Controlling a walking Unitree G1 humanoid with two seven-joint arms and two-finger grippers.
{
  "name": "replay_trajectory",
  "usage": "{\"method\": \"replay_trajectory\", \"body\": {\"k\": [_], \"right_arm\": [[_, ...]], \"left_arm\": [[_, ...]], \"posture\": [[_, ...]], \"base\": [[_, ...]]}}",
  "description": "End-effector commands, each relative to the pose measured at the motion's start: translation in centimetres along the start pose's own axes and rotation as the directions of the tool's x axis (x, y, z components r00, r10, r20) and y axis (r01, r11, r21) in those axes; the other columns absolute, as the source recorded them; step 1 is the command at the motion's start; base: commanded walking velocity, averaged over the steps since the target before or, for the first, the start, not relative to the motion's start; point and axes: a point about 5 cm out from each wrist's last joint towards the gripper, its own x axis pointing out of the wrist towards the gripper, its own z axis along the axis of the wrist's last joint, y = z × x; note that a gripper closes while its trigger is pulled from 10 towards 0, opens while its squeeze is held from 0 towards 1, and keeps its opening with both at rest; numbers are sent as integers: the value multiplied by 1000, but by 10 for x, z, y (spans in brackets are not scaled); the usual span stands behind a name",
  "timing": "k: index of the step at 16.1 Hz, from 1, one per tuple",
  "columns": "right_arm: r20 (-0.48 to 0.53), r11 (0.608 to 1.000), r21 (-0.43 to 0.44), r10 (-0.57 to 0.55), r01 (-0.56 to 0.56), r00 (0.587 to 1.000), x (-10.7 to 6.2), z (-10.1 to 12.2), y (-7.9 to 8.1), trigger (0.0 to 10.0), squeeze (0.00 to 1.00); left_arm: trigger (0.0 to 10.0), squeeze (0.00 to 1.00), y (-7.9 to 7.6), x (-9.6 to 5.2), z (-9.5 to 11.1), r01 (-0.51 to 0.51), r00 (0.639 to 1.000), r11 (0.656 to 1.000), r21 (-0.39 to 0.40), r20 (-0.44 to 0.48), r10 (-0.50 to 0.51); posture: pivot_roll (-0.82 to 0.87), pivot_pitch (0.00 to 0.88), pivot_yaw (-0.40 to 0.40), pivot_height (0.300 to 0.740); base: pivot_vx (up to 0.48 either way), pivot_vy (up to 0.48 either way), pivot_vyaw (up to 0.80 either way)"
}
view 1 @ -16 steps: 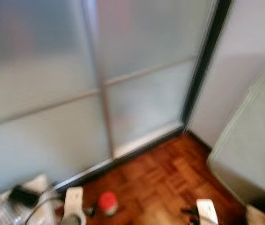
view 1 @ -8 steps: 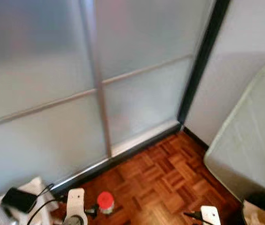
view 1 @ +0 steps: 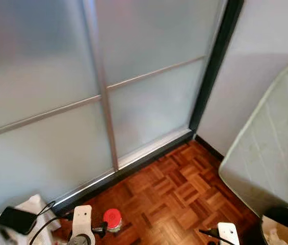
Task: Clean up the room
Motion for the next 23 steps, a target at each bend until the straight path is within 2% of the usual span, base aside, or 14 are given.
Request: {"method": "replay_trajectory", "body": {"k": [1,4,7,12,15,17,23], "right_arm": [[2,1000,5,0,0,1000,0,-1,0,10000,0],[6,1000,30,-2,2,1000,0,-1,0,10000,0],[2,1000,26,5,-5,1000,0,0,1,10000,0],[14,1000,29,-7,6,1000,0,1,0,10000,0],[18,999,39,-4,3,1000,0,1,0,10000,0],[22,1000,17,-5,5,1000,0,2,0,10000,0],[23,1000,27,-4,4,1000,0,2,0,10000,0]], "left_arm": [[10000,0,1,-1,-3,-5,1000,1000,5,-11,5],[10000,0,2,0,-2,-9,1000,1000,10,-12,9],[10000,0,2,0,-1,-7,1000,1000,9,-7,7],[10000,0,2,0,0,-6,1000,1000,6,-3,6],[10000,0,2,0,0,-7,1000,1000,5,-1,7],[10000,0,2,0,0,-8,1000,1000,5,-1,8],[10000,0,2,0,0,-8,1000,1000,4,1,8]], "posture": [[26,0,-36,740],[29,0,-37,740],[30,0,-37,740],[31,0,-35,740],[32,0,-35,740],[32,0,-35,740],[34,0,-36,740]], "base": [[0,0,0],[0,0,0],[259,0,-765],[276,0,0],[290,0,-638],[292,0,0],[292,0,-201]]}}
